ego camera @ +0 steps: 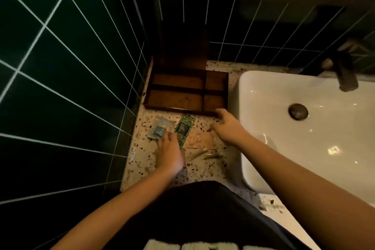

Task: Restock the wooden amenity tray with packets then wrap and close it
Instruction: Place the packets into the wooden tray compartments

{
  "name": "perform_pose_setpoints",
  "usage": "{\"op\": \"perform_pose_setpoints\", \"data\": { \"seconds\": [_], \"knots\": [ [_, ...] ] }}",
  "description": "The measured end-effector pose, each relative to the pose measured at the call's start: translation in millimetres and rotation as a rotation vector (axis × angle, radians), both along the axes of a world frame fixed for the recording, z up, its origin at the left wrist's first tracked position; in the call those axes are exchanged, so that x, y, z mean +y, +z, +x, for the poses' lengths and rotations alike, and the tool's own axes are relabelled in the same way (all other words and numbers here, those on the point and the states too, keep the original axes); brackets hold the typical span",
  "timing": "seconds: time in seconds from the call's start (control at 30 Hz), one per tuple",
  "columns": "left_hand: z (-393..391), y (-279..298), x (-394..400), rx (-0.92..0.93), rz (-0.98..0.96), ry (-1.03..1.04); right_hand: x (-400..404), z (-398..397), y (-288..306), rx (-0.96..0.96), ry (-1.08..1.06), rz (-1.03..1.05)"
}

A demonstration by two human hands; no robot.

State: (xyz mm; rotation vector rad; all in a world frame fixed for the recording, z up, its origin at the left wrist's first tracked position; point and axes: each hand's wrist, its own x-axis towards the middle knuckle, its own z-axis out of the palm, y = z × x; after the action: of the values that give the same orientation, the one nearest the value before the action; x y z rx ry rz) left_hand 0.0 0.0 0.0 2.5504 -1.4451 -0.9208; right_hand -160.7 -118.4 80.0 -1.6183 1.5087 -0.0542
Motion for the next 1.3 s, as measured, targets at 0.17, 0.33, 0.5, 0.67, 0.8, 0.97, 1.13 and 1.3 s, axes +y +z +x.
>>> {"op": "perform_pose_setpoints", "data": {
  "seconds": [0.17,0.33,0.5,0.67,0.8,0.97,1.13,1.3],
  "knots": [
    [-2,-9,-4,-0.084,0.019,0.047,-26,11,-29,0.192,0.189,0.035],
    [3,-20,-8,-0.132,0.006,0.066,-39,21,-47,0.323,0.334,0.034],
    [11,-25,-17,-0.110,-0.011,0.084,-36,23,-56,0.360,0.385,0.046],
    [14,-23,-31,-0.098,0.008,0.133,-33,20,-60,0.350,0.385,0.014],
    [18,-17,-39,-0.089,0.113,0.125,-34,20,-59,0.367,0.409,0.005],
    [19,-7,-36,0.093,0.118,0.104,-34,19,-59,0.350,0.409,0.025],
    [28,21,-37,0.132,-0.025,0.051,-34,18,-59,0.341,0.414,0.022],
    [43,53,-71,0.029,-0.212,-0.059,-33,17,-63,0.342,0.422,0.004]
  ]
}}
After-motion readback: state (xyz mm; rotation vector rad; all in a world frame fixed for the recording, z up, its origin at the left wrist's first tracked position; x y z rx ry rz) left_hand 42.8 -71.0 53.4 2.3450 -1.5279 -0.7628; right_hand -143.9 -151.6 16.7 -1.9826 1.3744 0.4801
